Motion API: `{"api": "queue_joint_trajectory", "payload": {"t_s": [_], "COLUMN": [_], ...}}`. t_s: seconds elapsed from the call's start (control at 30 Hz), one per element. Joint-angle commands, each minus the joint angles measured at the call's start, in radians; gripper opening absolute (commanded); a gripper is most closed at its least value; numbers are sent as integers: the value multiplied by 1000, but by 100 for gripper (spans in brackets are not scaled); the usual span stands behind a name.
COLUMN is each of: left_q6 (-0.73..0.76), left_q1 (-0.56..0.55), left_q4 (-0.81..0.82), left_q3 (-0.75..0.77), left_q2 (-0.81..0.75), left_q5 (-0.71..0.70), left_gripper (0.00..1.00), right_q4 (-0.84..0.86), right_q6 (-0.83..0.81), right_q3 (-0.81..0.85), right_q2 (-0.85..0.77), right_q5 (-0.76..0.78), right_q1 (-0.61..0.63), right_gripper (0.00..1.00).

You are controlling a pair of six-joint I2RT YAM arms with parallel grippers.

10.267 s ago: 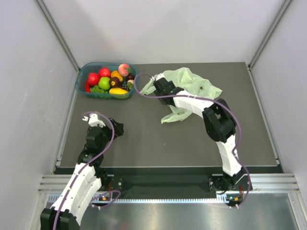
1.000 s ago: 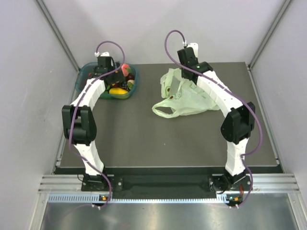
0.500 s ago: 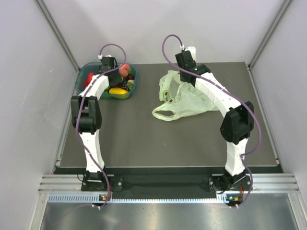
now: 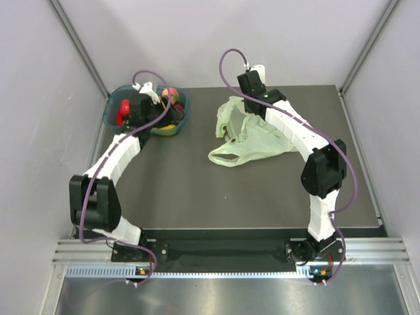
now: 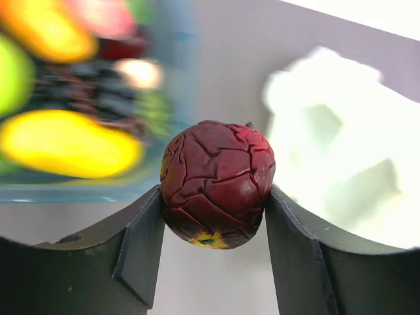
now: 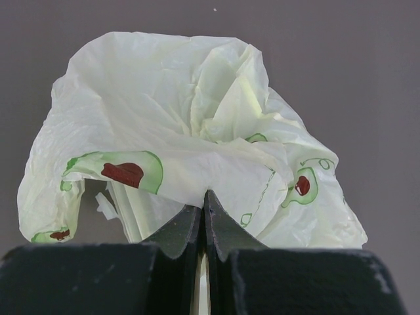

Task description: Place the fake fruits into the plastic bag and tie a complex knot

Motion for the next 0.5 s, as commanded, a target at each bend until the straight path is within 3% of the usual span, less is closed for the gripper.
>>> {"api": "queue_joint_trajectory", "payload": {"t_s": [0.0,0.23,0.47], "left_q6": [-74,-148,-206], "left_q1": [-97,-287,-379], "left_q4": [183,358,528], "left_q3": [-115,-238,-204], "left_q2": [-89,-106,63], "left_q5": [112,119,120], "left_gripper": [40,39,39], "right_q4": [18,6,4], "right_q6": [2,13,26], "right_q3": [23,21,-3], "right_q2": [-64,-90,-127], "right_q5": [5,-17,-43], "right_q1": [21,28,35], "right_gripper": [0,0,0]}}
